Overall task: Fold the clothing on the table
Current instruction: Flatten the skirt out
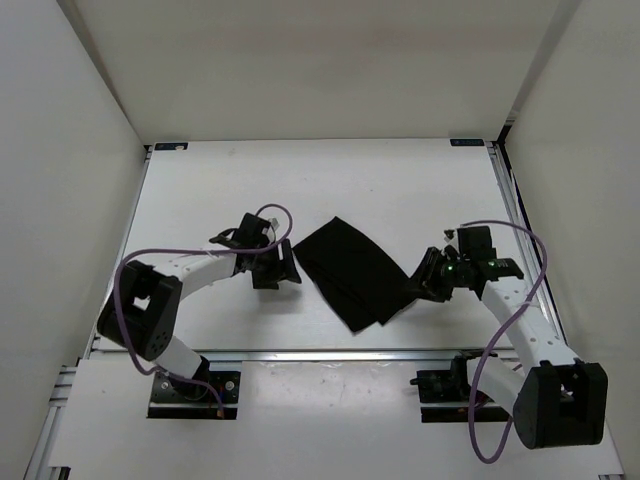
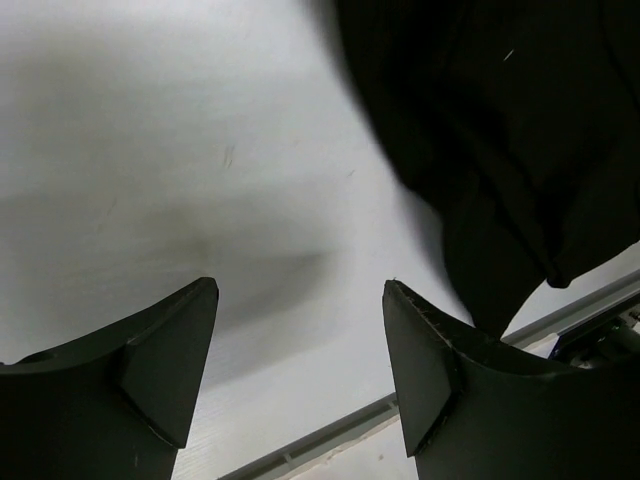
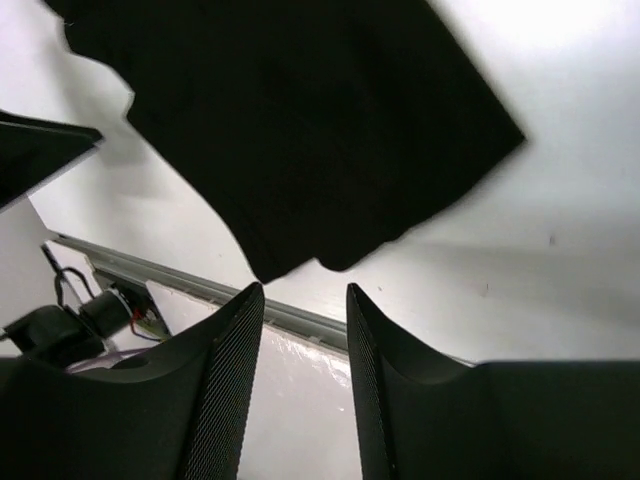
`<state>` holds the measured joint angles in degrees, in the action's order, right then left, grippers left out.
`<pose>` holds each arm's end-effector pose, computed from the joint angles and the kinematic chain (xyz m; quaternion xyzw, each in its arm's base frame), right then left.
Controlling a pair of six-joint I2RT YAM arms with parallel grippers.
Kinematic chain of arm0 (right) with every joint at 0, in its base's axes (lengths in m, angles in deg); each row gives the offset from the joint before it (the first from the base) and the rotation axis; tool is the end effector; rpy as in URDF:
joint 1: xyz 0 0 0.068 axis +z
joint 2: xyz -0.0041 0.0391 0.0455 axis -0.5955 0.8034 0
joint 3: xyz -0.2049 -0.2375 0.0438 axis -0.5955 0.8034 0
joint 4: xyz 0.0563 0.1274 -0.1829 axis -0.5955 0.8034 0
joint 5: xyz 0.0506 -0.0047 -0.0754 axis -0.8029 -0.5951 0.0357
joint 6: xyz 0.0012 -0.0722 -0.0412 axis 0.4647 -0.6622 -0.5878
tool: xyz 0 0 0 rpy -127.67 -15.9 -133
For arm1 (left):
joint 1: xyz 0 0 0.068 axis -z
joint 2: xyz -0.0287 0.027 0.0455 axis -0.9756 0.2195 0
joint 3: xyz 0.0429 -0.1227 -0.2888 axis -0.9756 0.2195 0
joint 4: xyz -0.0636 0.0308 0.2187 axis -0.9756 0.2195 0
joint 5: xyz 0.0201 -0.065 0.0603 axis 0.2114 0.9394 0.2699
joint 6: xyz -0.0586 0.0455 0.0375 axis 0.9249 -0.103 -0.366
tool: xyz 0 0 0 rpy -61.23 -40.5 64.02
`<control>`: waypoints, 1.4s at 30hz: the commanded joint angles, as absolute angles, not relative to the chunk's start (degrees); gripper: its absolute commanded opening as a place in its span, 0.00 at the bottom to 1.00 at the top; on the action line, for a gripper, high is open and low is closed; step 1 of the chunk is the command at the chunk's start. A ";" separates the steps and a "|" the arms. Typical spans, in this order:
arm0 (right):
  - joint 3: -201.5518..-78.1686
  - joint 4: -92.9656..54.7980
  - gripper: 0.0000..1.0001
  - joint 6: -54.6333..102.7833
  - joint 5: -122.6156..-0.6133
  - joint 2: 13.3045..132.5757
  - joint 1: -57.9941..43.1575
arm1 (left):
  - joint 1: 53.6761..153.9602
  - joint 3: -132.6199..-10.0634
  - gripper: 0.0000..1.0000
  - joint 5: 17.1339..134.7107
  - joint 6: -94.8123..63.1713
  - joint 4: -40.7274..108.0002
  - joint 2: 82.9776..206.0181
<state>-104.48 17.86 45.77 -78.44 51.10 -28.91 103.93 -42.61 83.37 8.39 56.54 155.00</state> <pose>0.1528 0.0508 0.2504 0.1095 0.9315 0.2802 0.2046 0.2226 -0.1334 0.1952 -0.0456 0.9632 -0.2323 0.1270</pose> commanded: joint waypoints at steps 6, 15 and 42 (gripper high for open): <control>-87.90 6.09 0.44 73.74 -81.05 44.16 -25.74 | 102.19 -57.43 0.78 87.08 1.25 61.05 164.09; -67.85 -3.67 0.43 94.24 -77.97 26.33 -22.66 | 99.38 -69.04 0.78 90.95 -1.47 62.10 170.16; -73.63 -10.81 0.29 85.64 -65.31 36.78 -15.11 | 101.22 -75.46 0.78 91.92 -4.73 66.68 173.77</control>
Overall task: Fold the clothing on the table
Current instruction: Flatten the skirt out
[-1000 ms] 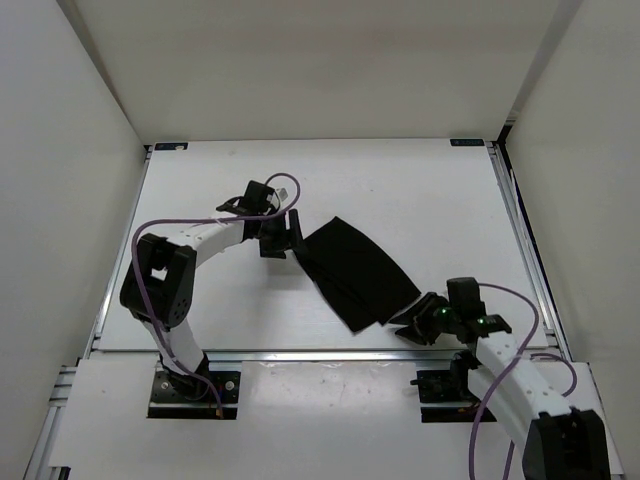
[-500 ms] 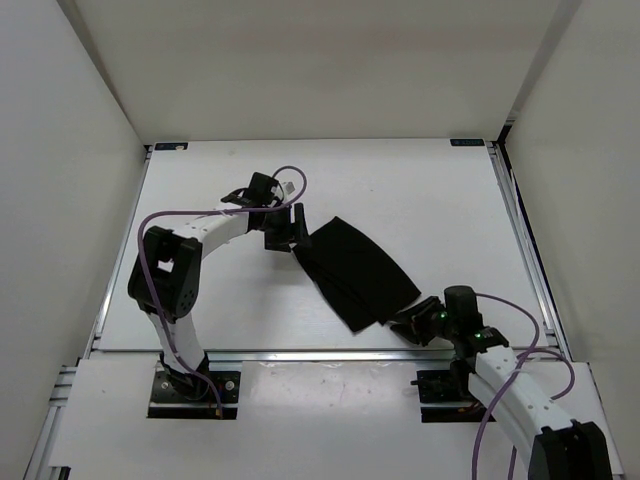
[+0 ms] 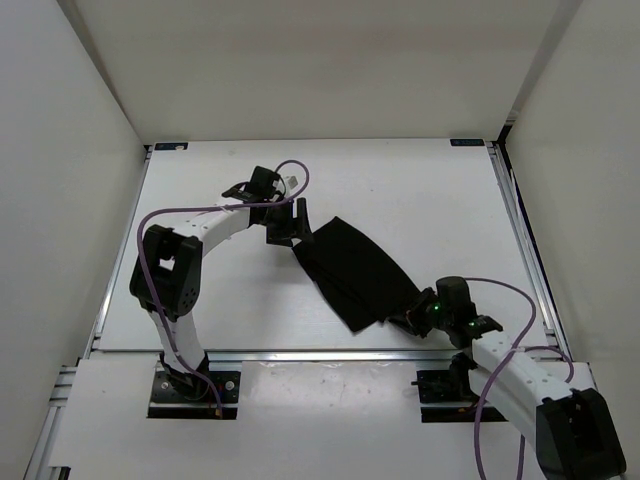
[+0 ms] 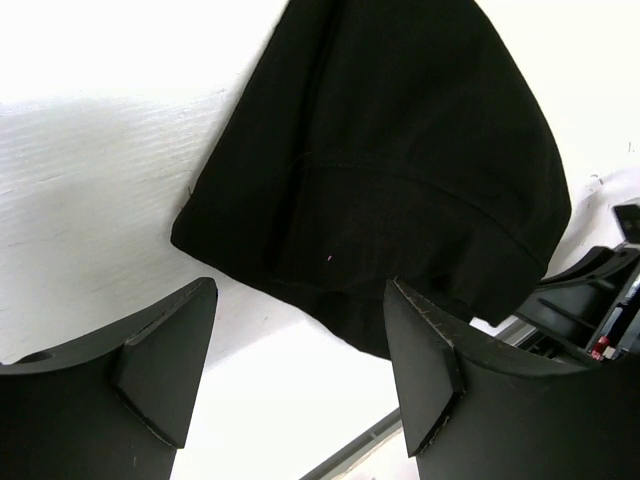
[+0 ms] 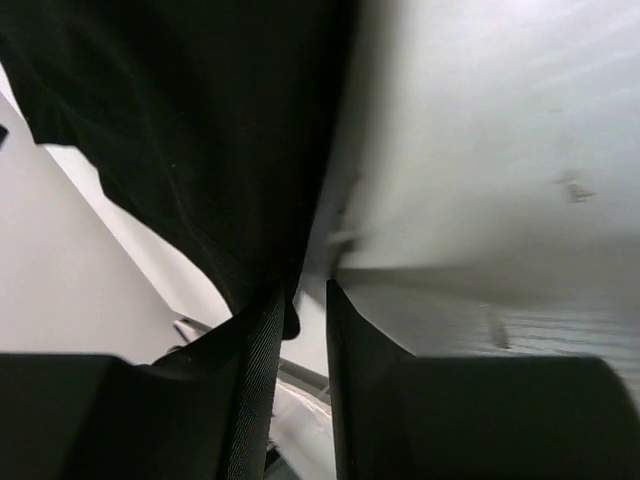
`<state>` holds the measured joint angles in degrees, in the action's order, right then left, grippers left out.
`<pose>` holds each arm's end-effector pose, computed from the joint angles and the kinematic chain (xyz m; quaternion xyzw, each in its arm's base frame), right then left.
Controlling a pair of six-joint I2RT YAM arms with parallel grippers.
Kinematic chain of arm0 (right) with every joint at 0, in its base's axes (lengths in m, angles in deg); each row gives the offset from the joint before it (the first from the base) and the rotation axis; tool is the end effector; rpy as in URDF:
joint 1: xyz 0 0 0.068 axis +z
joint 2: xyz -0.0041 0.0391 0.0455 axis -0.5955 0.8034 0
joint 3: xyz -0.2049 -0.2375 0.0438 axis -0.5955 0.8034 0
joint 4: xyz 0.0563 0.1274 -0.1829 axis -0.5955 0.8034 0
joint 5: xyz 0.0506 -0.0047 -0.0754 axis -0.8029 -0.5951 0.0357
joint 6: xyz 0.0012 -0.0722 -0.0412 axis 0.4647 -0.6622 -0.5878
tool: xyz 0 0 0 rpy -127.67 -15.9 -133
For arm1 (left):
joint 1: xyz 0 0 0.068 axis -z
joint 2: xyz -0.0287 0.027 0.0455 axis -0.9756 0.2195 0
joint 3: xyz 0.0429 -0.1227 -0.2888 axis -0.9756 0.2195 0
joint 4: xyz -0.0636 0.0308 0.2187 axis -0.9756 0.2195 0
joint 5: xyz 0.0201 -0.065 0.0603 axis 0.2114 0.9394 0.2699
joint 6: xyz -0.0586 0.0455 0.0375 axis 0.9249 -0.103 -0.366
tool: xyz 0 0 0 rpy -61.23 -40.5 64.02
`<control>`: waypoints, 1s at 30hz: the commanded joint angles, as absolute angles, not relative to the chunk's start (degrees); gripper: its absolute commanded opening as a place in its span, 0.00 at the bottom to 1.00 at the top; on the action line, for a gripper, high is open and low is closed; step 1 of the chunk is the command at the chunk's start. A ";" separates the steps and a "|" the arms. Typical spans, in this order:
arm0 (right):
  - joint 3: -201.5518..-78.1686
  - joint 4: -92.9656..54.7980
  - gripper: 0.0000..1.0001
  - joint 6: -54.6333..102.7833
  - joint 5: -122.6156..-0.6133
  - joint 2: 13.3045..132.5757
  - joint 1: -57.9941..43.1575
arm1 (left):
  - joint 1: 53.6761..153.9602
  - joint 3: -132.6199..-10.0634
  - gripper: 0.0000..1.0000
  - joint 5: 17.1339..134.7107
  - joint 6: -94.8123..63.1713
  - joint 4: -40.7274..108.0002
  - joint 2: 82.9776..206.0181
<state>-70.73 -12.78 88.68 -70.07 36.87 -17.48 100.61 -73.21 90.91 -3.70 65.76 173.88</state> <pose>0.0925 0.0532 0.1454 0.3564 0.8456 0.3580 0.1725 0.3374 -0.1764 0.2334 0.0475 0.9480 -0.2773 0.1489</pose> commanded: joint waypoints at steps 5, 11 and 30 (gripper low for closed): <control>-76.00 -6.15 0.28 85.73 -63.55 34.84 -13.52 | 101.40 -75.63 0.78 92.09 -4.90 67.03 173.86; -77.23 -3.17 0.24 86.43 -62.33 32.03 -14.49 | 101.66 -75.99 0.79 91.66 -5.08 67.47 173.94; -83.38 7.81 0.27 87.74 -59.16 31.24 -10.62 | 100.61 -75.55 0.78 91.56 -5.08 67.47 173.24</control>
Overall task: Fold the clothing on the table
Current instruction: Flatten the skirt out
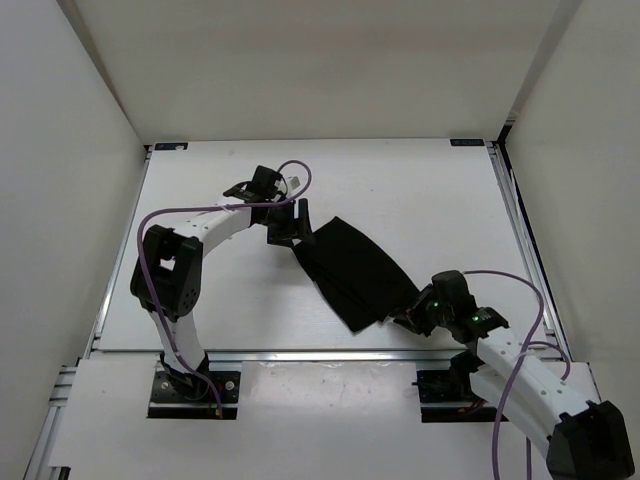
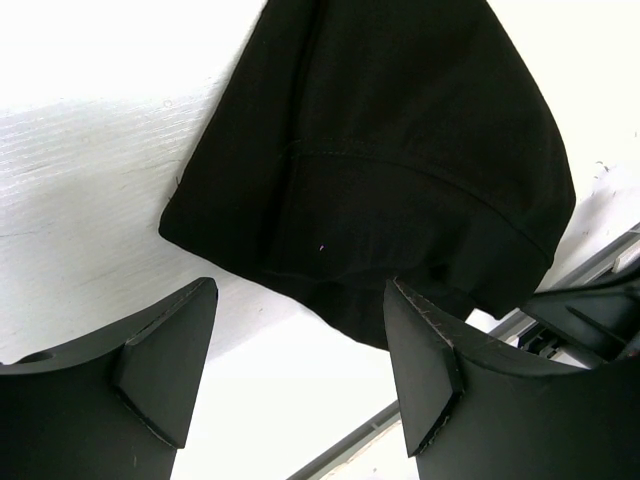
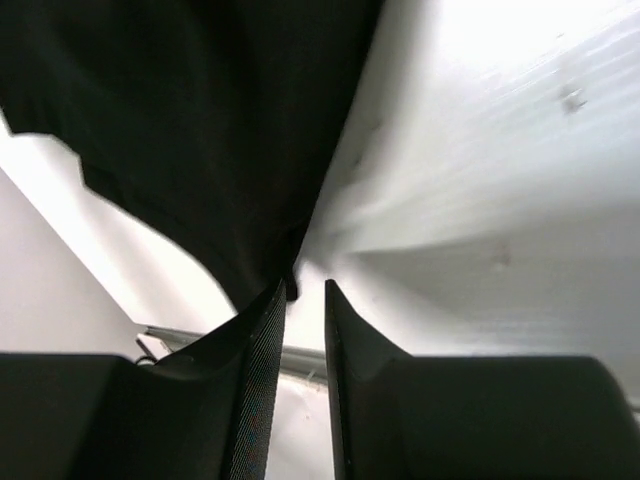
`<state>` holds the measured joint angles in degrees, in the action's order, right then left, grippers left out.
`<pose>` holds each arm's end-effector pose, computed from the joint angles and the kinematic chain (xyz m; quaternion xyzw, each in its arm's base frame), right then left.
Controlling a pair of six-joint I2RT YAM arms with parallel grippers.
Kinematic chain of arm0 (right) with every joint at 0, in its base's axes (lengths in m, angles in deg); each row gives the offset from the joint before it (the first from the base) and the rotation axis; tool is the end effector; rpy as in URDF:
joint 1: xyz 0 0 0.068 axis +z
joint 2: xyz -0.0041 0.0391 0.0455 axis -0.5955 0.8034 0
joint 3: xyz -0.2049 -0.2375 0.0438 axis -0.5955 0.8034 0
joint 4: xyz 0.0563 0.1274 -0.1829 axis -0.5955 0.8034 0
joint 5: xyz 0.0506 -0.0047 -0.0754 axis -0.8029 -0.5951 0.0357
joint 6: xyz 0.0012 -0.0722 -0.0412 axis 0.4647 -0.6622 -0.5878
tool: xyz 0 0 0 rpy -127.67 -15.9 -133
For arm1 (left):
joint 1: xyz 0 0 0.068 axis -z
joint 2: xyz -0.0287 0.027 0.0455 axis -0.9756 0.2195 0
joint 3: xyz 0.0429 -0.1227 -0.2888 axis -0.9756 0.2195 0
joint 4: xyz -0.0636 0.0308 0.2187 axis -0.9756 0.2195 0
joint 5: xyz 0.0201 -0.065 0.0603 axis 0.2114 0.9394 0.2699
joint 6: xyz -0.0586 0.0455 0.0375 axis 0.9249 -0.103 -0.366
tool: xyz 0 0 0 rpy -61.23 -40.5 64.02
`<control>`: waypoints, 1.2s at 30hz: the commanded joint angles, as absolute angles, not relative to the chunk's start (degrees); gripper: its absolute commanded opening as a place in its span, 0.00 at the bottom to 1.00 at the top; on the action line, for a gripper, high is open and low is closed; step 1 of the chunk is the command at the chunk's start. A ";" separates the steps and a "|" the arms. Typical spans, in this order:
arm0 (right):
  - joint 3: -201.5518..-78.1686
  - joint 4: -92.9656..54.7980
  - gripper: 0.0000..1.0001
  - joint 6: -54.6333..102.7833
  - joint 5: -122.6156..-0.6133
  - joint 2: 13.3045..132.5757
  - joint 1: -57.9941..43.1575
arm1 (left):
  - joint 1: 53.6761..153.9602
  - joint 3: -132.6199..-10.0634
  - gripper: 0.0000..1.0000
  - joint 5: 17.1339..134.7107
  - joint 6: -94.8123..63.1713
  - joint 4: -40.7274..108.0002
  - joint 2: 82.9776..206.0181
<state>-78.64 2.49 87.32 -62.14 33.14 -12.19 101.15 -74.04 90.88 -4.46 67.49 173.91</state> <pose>0.0856 0.0500 0.1655 0.3399 0.8708 0.3014 0.1881 0.3347 -0.1791 0.2352 0.0566 0.9494 -0.2741 0.1423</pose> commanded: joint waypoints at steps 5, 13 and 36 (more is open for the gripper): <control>-82.07 8.89 0.30 91.17 -58.63 27.63 -7.81 | 100.87 -75.29 0.78 91.74 -4.90 67.38 173.68; -79.00 3.00 0.32 89.51 -61.01 31.49 -10.09 | 101.22 -75.81 0.77 91.13 -5.08 67.64 174.12; -82.77 -2.98 0.30 86.34 -62.24 36.42 -10.80 | 100.69 -75.28 0.78 91.22 -5.34 67.56 174.03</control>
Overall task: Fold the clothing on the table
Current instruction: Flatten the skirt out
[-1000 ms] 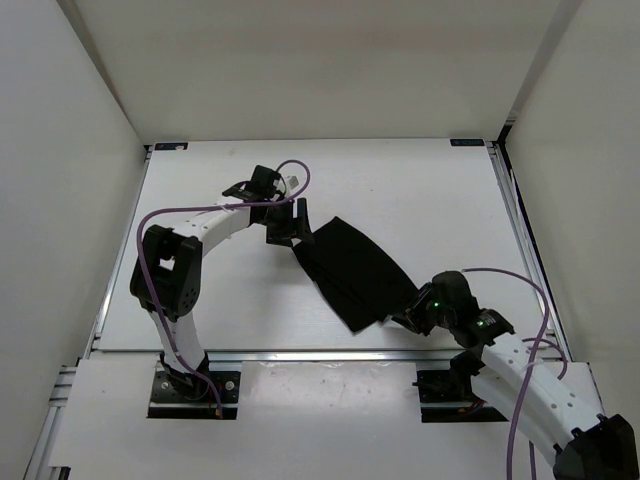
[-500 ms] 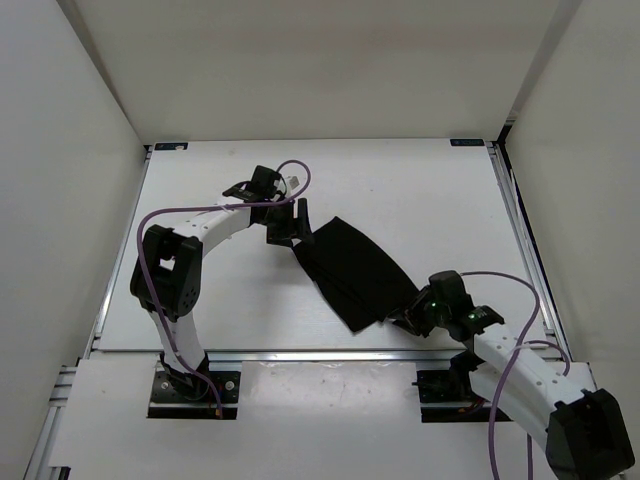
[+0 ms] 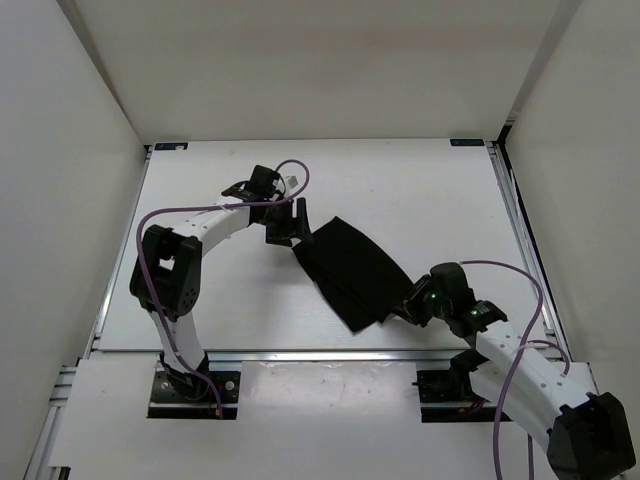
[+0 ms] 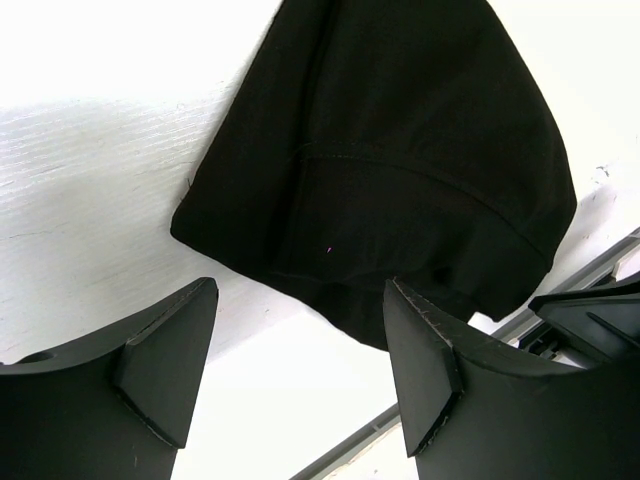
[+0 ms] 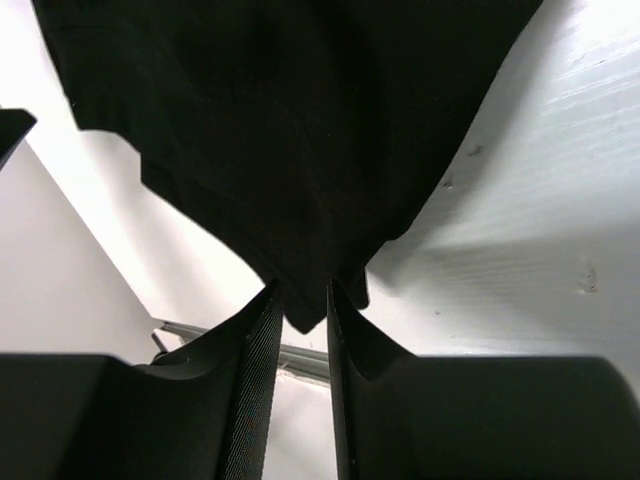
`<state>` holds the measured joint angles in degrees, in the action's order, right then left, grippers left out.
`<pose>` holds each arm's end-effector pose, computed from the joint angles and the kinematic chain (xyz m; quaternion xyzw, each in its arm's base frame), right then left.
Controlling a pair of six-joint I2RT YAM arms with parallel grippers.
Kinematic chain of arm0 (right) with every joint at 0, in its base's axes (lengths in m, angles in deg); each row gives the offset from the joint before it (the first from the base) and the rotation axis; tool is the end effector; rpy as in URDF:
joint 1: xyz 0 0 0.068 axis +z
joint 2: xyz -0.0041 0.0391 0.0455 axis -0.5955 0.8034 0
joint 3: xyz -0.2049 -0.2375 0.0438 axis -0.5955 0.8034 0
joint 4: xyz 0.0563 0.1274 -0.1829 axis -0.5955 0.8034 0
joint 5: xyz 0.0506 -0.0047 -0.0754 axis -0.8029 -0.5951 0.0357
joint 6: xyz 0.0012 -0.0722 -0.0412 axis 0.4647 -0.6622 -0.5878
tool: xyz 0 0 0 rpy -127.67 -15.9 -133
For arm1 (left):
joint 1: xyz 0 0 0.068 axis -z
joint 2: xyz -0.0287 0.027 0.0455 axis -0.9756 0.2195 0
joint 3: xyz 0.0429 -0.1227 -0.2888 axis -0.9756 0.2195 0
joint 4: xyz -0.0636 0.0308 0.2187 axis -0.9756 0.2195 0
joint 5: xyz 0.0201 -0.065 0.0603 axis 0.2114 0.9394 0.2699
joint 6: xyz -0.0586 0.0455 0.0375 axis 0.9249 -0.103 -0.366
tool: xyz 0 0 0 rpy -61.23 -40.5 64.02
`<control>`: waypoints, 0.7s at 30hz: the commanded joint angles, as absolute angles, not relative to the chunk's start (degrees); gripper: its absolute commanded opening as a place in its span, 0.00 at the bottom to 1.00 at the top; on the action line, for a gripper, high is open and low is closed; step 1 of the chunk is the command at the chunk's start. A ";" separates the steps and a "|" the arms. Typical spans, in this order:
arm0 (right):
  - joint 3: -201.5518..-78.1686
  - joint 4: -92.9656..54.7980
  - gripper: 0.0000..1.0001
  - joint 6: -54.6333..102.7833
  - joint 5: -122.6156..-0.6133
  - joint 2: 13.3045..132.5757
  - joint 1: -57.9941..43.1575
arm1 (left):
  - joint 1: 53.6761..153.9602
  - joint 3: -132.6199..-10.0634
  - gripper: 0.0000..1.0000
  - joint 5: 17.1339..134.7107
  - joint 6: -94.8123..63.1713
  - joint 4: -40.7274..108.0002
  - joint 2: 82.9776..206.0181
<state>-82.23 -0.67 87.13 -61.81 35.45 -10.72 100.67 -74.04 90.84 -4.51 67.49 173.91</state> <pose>0.1003 0.0595 0.1872 0.3206 0.8631 0.3277 0.2116 0.3362 -0.1762 0.2351 0.0529 0.9497 -0.2732 0.1437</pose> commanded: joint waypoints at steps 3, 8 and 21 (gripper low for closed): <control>-83.38 -3.33 0.30 85.73 -61.44 38.17 -10.18 | 100.43 -74.85 0.78 91.39 -5.51 67.65 173.95; -83.56 -2.90 0.31 84.68 -62.24 40.55 -9.83 | 99.82 -74.94 0.78 90.95 -5.34 67.56 173.85; -85.50 2.74 0.33 84.76 -60.04 43.45 -9.03 | 99.73 -74.58 0.78 91.65 -5.34 67.03 173.86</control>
